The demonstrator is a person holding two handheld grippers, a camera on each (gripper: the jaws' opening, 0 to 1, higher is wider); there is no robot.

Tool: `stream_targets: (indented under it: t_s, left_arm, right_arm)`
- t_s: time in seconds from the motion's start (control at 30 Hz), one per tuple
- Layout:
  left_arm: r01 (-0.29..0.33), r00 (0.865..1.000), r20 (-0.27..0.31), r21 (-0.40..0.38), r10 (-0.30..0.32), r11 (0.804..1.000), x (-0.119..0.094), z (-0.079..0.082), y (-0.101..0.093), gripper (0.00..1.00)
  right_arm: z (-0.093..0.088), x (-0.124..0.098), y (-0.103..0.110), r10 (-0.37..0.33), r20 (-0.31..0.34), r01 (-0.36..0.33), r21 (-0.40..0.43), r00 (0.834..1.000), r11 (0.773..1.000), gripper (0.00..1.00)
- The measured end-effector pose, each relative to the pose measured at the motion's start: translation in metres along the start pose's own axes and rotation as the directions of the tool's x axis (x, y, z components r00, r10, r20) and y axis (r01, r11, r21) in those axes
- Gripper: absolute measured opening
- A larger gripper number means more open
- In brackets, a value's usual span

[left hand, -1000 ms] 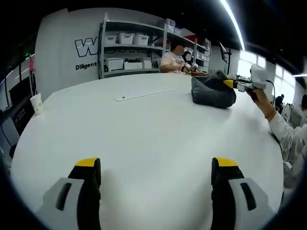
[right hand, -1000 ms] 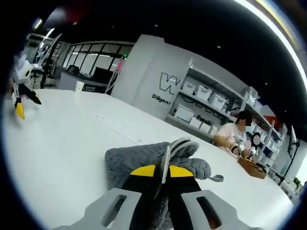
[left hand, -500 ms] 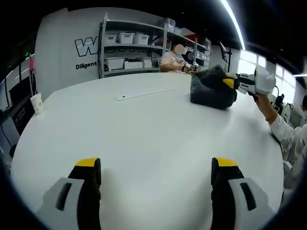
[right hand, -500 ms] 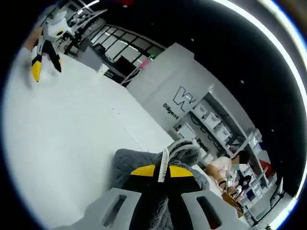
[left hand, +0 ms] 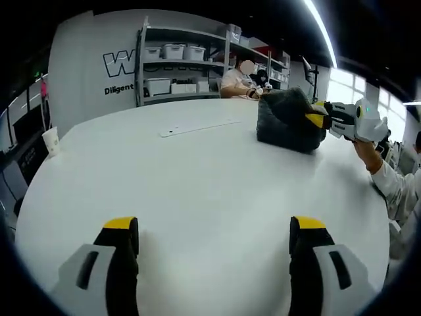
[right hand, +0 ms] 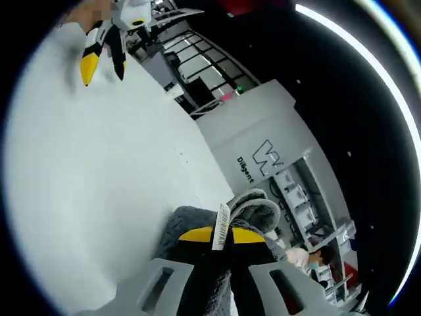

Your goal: Open the folded towel by lifting each exposed corner and separating the folded layers until the towel lies flat within the target outline without major curled edges

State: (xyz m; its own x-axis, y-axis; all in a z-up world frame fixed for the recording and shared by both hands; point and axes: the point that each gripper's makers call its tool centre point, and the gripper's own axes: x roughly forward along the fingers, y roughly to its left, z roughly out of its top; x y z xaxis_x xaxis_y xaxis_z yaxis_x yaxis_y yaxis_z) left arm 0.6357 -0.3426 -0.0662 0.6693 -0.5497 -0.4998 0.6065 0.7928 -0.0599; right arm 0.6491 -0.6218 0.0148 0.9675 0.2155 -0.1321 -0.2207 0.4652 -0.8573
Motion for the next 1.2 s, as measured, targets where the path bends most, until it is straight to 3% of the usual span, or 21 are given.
stream_targets:
  t_s: [0.3, 1.2]
  left_arm:
    - [-0.002, 1.0, -0.006, -0.002, 0.002, 1.0, 0.001, -0.001, 0.001, 0.93]
    - [-0.002, 1.0, -0.012, 0.004, 0.002, 1.0, -0.001, -0.001, 0.002, 0.93]
  right_arm:
    - [0.025, -0.002, 0.022, 0.044, 0.049, -0.034, -0.179, 0.998, 0.983, 0.01]
    - [0.062, -0.005, 0.09, 0.224, 0.126, -0.178, -0.299, 0.966, 0.937, 0.01]
